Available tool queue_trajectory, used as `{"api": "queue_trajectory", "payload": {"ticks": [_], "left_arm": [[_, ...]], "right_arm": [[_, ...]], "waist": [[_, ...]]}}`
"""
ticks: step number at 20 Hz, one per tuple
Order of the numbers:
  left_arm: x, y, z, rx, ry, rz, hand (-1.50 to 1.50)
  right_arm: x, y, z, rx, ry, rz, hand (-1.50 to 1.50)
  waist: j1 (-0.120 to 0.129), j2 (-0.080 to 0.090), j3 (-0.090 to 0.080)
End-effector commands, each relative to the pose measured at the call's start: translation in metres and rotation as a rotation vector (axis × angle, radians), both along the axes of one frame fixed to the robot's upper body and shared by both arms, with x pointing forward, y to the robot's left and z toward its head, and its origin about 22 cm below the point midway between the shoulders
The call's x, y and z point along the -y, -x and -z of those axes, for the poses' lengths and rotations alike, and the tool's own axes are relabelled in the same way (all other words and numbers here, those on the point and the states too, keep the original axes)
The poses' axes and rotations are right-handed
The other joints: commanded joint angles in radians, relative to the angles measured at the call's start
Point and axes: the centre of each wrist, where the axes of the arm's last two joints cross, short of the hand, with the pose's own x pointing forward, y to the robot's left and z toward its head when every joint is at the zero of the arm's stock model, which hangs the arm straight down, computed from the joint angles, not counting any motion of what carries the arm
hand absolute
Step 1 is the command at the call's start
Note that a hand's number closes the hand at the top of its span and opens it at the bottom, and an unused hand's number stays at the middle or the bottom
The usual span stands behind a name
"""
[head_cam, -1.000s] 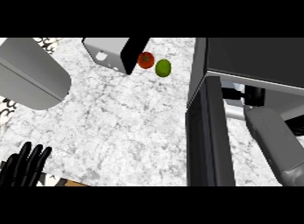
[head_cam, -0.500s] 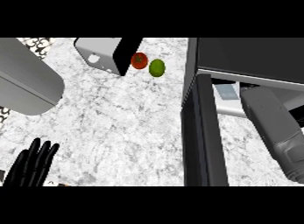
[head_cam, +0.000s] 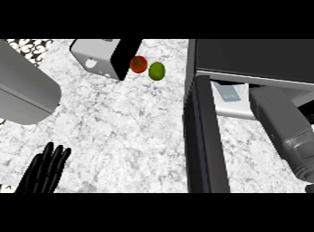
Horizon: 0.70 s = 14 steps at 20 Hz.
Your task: Pick up the milk, place it into the microwave and close the microwave
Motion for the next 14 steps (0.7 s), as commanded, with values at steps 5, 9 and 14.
{"api": "queue_trajectory", "payload": {"ticks": [5, 9, 14], "left_arm": [[0.01, 0.001, 0.005, 0.0, 0.013, -0.007, -1.5], [0.025, -0.006, 0.004, -0.008, 0.001, 0.009, -1.5], [0.031, -0.01, 0.01, -0.047, 0.011, 0.046, -1.5]], "right_arm": [[0.006, 0.009, 0.019, 0.002, -0.086, -0.048, -1.5], [-0.006, 0.013, 0.031, -0.022, -0.119, -0.086, -1.5], [0.001, 0.025, 0.05, -0.016, -0.176, -0.145, -1.5]], "waist": [[-0.033, -0.014, -0.002], [-0.051, -0.017, -0.002], [-0.073, -0.027, -0.003]]}}
